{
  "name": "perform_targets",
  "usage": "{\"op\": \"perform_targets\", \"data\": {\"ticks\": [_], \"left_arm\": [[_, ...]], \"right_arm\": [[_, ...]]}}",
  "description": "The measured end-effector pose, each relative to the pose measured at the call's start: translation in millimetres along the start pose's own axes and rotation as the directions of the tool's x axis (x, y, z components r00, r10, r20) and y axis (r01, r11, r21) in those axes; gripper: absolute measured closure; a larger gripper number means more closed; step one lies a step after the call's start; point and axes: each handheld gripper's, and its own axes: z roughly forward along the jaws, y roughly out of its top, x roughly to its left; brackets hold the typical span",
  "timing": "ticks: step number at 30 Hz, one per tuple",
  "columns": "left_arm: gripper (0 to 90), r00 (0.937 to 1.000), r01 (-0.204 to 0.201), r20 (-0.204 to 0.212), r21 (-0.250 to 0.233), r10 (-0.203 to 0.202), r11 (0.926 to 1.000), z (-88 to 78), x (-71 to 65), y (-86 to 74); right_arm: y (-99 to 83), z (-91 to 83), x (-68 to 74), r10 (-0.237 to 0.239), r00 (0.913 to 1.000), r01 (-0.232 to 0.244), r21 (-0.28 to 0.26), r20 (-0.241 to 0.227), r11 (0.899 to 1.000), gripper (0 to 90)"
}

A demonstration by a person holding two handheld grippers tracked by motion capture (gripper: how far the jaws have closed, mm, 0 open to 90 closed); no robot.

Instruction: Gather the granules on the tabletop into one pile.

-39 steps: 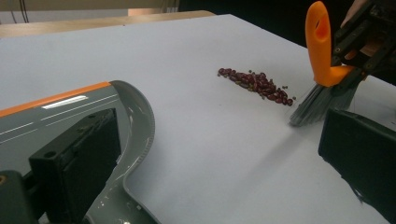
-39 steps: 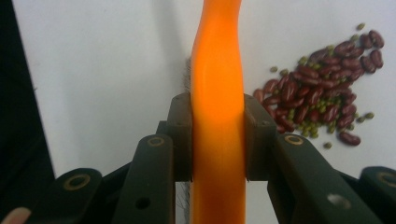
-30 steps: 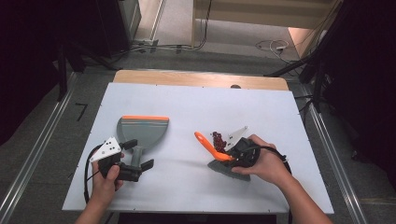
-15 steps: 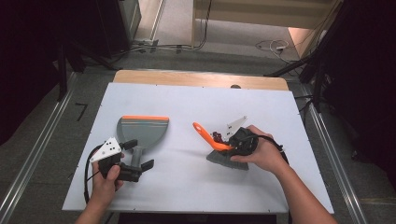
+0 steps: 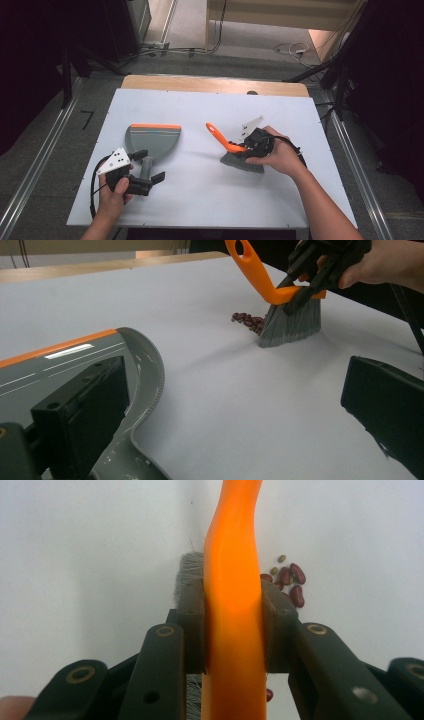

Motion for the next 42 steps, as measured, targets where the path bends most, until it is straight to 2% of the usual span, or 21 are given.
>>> {"op": "perform_targets", "data": {"ticks": [2,3,5,12,29,35,42], "left_arm": [[0.0,1.0000,-0.002,0.001,0.003,0.002,1.0000,0.1,-0.1,-0.1],[0.0,1.0000,-0.002,0.001,0.002,0.002,1.0000,0.2,-0.1,-0.1],[0.0,1.0000,-0.001,0.001,0.002,0.001,1.0000,0.3,0.0,-0.1],[0.0,1.0000,-0.001,0.001,0.002,0.001,1.0000,0.1,0.3,-0.2],[0.0,1.0000,-0.004,0.000,0.006,0.004,1.0000,0.8,0.6,-0.6],[0.0,1.0000,-0.004,0.000,0.005,0.004,1.0000,0.4,0.5,-0.5],[0.0,1.0000,-0.004,0.000,0.005,0.004,1.0000,0.5,0.5,-0.5]], "right_arm": [[2.4,0.9,-2.0,-0.016,0.9999,0.016,0.004,0.003,1.000,67.2],[3.3,0.5,-1.7,-0.005,1.0000,0.005,0.014,0.004,1.000,67.2],[4.6,1.8,-4.7,-0.014,0.9998,0.014,0.007,0.016,1.000,67.2],[6.1,3.8,-12.1,-0.021,0.9998,0.021,-0.002,0.006,1.000,67.1],[9.5,7.0,-26.9,-0.006,0.9998,0.006,-0.012,0.017,1.000,66.9],[9.6,8.4,-30.8,0.000,1.0000,0.000,-0.023,0.007,1.000,66.9],[12.1,7.5,-31.6,0.000,0.9995,0.000,-0.016,0.030,1.000,66.9]]}}
